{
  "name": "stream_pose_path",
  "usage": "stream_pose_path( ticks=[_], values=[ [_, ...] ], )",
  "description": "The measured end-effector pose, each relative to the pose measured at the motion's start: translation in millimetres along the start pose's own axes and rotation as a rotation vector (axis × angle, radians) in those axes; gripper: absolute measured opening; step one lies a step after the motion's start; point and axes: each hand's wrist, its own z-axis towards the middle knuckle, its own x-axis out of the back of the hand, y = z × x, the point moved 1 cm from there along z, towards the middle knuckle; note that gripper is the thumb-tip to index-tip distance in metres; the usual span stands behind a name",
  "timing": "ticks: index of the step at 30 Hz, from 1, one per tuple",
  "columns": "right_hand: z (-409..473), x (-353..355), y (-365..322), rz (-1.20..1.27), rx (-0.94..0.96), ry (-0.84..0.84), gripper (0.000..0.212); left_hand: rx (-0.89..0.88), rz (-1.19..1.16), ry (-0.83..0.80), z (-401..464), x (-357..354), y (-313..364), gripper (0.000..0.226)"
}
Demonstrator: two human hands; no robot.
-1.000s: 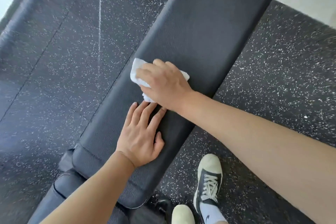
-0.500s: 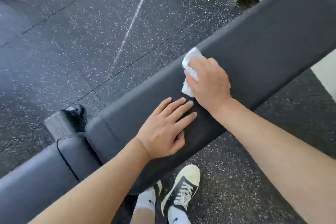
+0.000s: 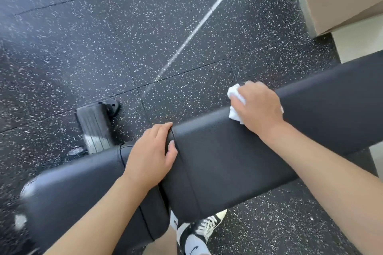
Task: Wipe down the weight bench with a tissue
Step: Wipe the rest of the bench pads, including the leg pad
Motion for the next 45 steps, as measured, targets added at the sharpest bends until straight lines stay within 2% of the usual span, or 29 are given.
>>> stream_pose_path(
  ticks=[2,5,8,12,16,19,22,27,30,33,38,41,43,45],
  values=[
    [0,2,-56,0.199,0.020,-0.061,0.032,0.033,0.066,0.021,-3,4,-10,0.042],
    [1,3,-138,0.249,0.129,-0.145,0.034,0.126,0.156,0.035,-12,11,-33,0.033],
    [11,-2,-186,0.233,0.250,-0.236,0.039,0.127,0.175,0.103,-22,8,-54,0.028],
    [22,-9,-168,0.226,0.294,-0.413,0.042,0.169,0.169,0.160,-17,5,-49,0.030],
    [53,-7,-75,0.101,-0.024,-0.590,0.043,0.247,0.166,0.056,-11,9,-42,0.037],
    [59,1,-39,0.012,-0.084,-0.630,0.040,0.260,0.146,0.042,-9,14,-39,0.035],
    [53,-2,-74,0.065,-0.040,-0.609,0.041,0.285,0.127,0.050,-6,15,-39,0.035],
    [36,-18,-192,0.180,0.241,-0.530,0.041,0.319,0.069,0.048,-8,14,-41,0.022],
    [37,-21,-208,0.203,0.330,-0.547,0.043,0.333,0.044,-0.004,-9,17,-43,0.021],
    [42,-21,-173,0.246,0.320,-0.541,0.045,0.358,0.007,0.007,-4,19,-35,0.033],
    [58,-15,-19,0.194,0.036,-0.583,0.031,0.319,-0.165,0.002,21,5,24,0.032],
    [63,-7,57,0.140,-0.078,-0.585,0.034,0.320,-0.026,-0.012,39,-13,63,0.040],
    [64,-10,78,0.157,-0.109,-0.605,0.035,0.336,0.030,-0.013,50,-20,83,0.042],
    [65,-13,77,0.126,-0.080,-0.553,0.037,0.360,0.056,-0.007,58,-25,99,0.042]
  ],
)
